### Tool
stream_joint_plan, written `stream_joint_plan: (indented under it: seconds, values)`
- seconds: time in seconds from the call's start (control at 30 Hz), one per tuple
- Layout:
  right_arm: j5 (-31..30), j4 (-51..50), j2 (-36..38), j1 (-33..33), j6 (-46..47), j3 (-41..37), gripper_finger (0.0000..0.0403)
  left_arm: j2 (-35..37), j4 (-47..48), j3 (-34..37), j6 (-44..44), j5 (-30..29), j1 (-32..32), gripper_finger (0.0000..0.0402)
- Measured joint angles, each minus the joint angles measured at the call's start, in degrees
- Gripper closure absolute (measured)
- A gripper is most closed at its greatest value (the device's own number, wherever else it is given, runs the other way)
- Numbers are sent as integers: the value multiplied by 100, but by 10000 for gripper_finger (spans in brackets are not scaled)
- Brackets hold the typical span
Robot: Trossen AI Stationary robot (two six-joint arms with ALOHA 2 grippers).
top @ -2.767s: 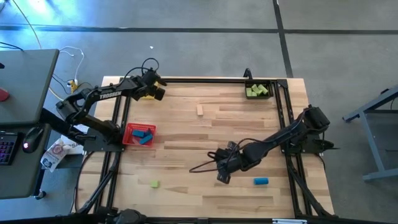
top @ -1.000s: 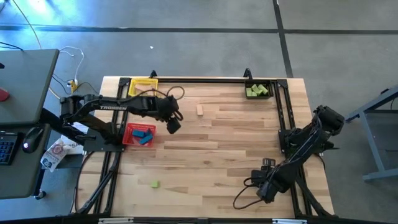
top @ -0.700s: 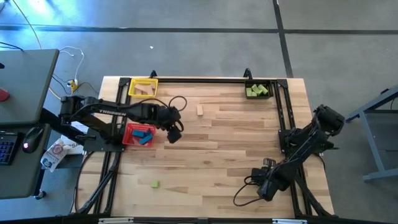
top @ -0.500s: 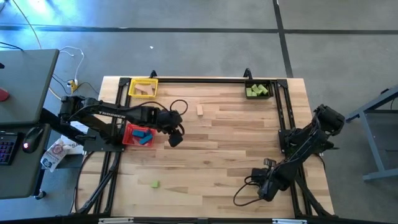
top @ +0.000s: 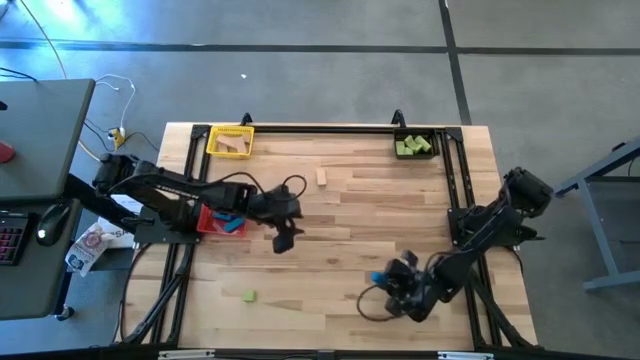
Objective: Sort & place blocks by color
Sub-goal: Put the blue block into the red bin
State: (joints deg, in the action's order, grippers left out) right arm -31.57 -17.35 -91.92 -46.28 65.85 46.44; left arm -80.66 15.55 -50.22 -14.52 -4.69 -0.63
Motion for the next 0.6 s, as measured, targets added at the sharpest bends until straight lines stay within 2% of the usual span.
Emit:
stream_joint_plan:
  seconds: [0.2, 0.4, 0.6]
  values:
    - [-884, 1406, 0, 529, -1217, 0, 302, 0, -593, 0, 170, 2, 396, 199]
    - [-902, 3076, 0, 1031, -2862, 0, 302, 0, -1031, 0, 138, 2, 721, 199]
    - [-843, 4200, 0, 1406, -4101, 0, 302, 0, -1664, 0, 120, -32, 948, 197]
